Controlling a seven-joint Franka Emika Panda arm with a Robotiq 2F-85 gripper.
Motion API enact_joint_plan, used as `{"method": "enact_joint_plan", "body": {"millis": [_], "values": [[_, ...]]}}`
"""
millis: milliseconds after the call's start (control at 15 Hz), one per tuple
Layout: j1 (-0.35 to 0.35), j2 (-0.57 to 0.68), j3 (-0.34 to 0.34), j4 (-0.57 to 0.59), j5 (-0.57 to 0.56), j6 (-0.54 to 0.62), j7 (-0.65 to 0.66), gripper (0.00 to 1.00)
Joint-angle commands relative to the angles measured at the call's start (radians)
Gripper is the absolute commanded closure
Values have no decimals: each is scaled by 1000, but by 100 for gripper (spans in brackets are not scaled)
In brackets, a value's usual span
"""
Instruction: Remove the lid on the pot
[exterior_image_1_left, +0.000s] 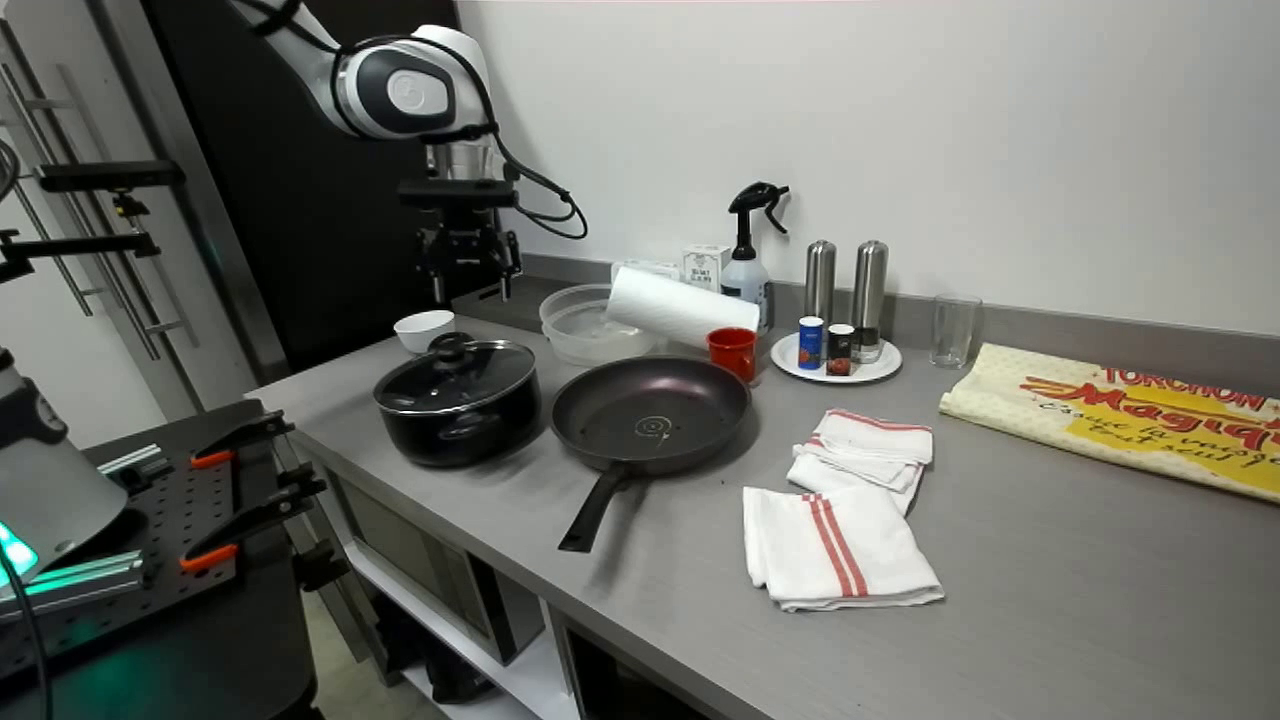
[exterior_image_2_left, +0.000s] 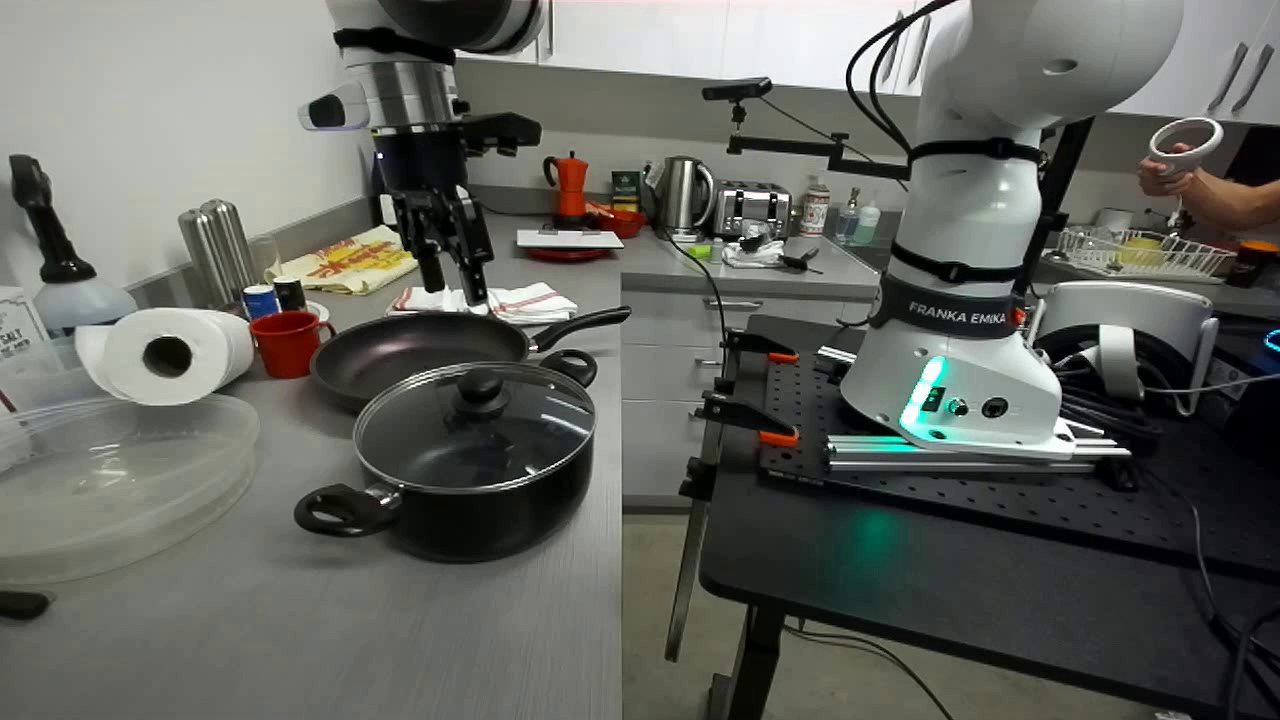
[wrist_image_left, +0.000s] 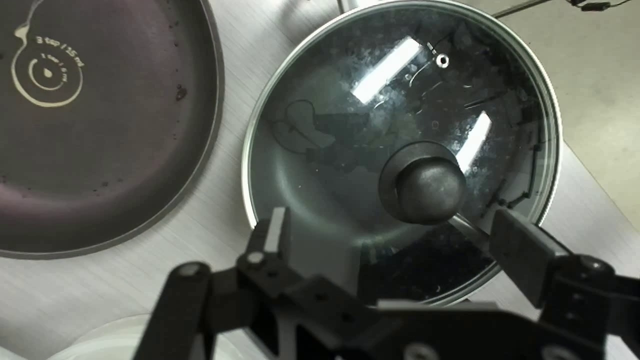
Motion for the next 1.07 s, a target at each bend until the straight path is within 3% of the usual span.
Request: {"method": "enact_joint_plan", "body": {"millis": [0,1000], "values": [[-26,33,23,33,18,-9,-19,0],[-20,152,81,27,-13,18,-11,0]]}}
